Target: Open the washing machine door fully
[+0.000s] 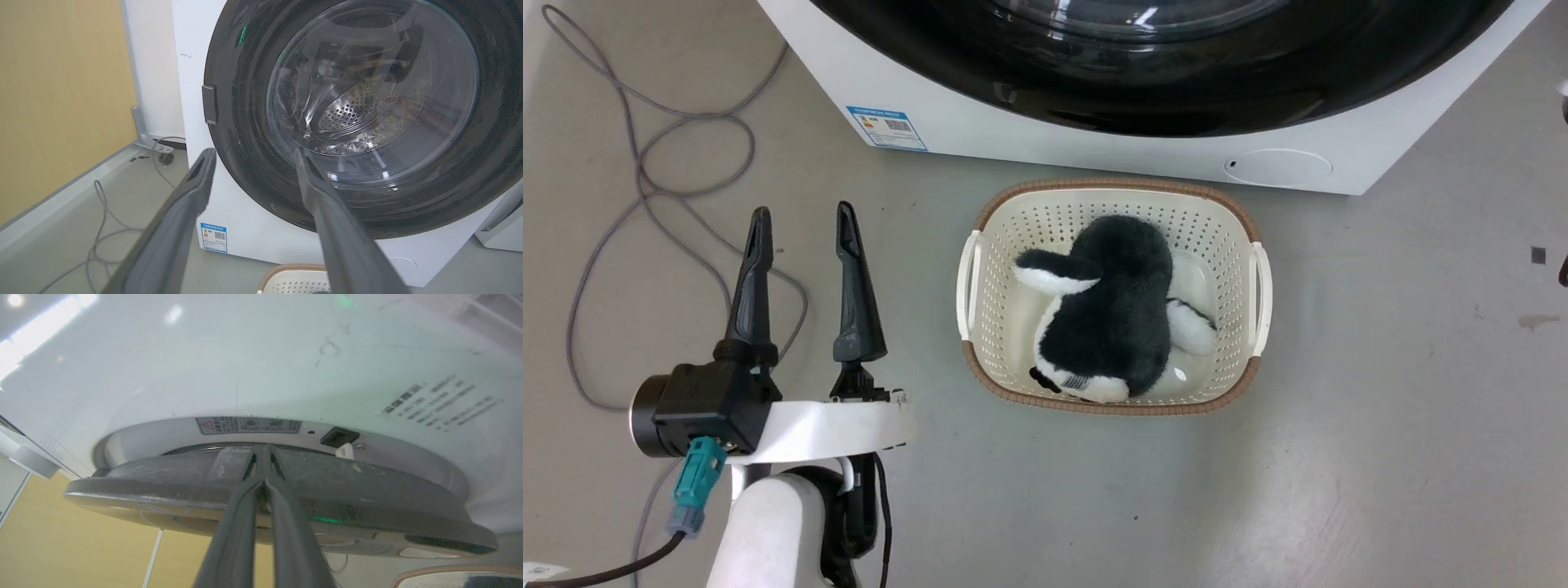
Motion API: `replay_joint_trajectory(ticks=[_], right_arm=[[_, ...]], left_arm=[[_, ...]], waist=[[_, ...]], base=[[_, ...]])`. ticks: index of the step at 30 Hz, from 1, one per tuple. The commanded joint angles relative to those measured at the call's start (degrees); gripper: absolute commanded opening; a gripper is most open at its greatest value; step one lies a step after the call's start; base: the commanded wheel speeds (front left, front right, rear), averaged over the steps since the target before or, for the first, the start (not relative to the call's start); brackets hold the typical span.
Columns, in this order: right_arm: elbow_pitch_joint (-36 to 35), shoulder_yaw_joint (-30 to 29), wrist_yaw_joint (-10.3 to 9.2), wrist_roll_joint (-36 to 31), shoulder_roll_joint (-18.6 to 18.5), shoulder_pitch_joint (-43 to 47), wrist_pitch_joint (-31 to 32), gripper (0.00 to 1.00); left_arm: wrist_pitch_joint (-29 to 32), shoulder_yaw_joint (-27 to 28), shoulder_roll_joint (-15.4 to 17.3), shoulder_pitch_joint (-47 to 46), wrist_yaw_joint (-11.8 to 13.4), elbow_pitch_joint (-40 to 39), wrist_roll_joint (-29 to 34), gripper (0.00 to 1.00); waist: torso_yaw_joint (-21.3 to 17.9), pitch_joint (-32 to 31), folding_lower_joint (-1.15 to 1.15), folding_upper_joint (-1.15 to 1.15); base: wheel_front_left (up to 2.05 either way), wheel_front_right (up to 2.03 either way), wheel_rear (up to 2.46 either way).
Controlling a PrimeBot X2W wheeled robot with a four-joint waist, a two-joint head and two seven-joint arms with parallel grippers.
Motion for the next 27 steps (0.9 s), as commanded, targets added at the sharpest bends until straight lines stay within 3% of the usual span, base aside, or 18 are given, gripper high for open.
replay_joint_trajectory(ticks=[1, 15, 27], right_arm=[[0.3, 1.6, 0.05, -0.5, 1.2, 0.7, 1.5, 0.0], [-2.3, 2.9, 0.05, 0.7, 2.5, 6.1, 4.9, 0.0], [-14.5, 4.6, 0.05, 2.9, 4.6, 18.7, 10.1, 0.0]], left_arm=[[-0.3, 0.0, 0.1, -0.5, 0.1, 0.1, -0.1, 1.0], [-0.3, 0.3, 0.1, 0.1, -0.5, 1.2, 0.1, 1.0], [-0.3, 0.9, 0.1, 2.2, -1.0, 1.8, 0.9, 1.0]], waist=[[-0.1, 0.0, -0.01, 0.0], [-1.1, -2.2, -0.01, 0.0], [-3.2, -5.9, -0.01, 0.0]], base=[[0.0, 0.0, 0.0], [0.0, 0.0, 0.0], [0.0, 0.0, 0.0]])
